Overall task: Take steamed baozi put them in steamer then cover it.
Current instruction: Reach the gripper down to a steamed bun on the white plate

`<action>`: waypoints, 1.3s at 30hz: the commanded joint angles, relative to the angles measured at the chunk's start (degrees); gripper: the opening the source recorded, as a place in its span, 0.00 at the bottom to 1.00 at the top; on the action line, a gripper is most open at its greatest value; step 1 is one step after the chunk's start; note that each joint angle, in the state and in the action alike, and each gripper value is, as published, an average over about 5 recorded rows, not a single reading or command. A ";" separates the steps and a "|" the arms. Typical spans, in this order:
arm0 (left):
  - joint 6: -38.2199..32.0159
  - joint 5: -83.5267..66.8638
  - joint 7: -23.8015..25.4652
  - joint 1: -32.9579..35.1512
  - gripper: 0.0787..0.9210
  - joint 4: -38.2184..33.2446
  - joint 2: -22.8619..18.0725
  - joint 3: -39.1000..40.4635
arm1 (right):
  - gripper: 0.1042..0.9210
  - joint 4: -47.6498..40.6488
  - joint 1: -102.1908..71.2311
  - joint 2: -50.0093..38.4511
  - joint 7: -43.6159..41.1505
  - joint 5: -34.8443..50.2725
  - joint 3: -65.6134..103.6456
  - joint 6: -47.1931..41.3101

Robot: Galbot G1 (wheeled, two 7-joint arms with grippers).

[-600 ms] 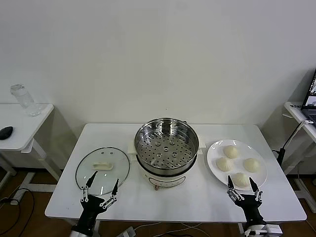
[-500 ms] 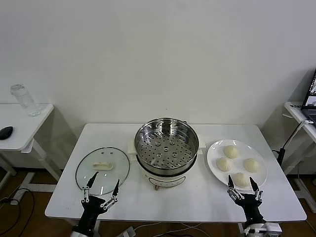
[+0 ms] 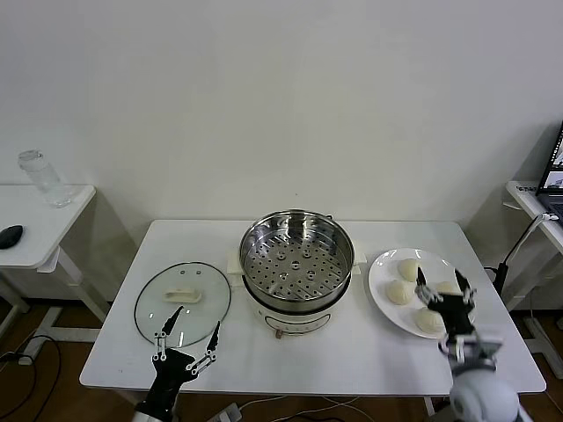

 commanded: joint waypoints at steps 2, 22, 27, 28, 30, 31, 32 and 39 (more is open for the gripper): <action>-0.43 0.92 0.01 -0.38 0.88 0.83 -0.28 -0.09 | 0.88 -18.61 30.15 -11.91 -11.48 8.66 -18.72 -6.19; -0.18 1.72 -0.43 0.30 0.88 -0.15 -0.34 0.34 | 0.88 -47.66 66.37 -14.47 -74.15 -30.93 -54.53 -2.17; -0.31 1.77 -0.46 0.37 0.88 0.08 -0.46 0.06 | 0.88 -54.01 68.56 -10.86 -81.23 -44.03 -54.49 2.63; -0.33 1.78 -0.47 0.37 0.88 0.13 -0.53 0.02 | 0.88 -55.05 68.80 -10.07 -82.23 -45.76 -54.35 3.56; -0.33 1.81 -0.48 0.42 0.88 0.15 -0.64 0.00 | 0.88 -56.70 69.07 -8.65 -83.64 -48.59 -53.94 5.32; -0.35 1.83 -0.49 0.44 0.88 0.16 -0.69 0.00 | 0.88 -57.63 69.13 -7.81 -84.18 -50.37 -53.58 6.37; -0.36 1.85 -0.49 0.45 0.88 0.19 -0.74 -0.02 | 0.88 -58.37 69.14 -7.05 -84.40 -51.81 -53.29 7.21; -0.53 1.89 -0.55 0.36 0.88 0.68 -0.89 -0.16 | 0.88 -62.23 68.36 -1.67 -80.61 -54.86 -52.96 10.94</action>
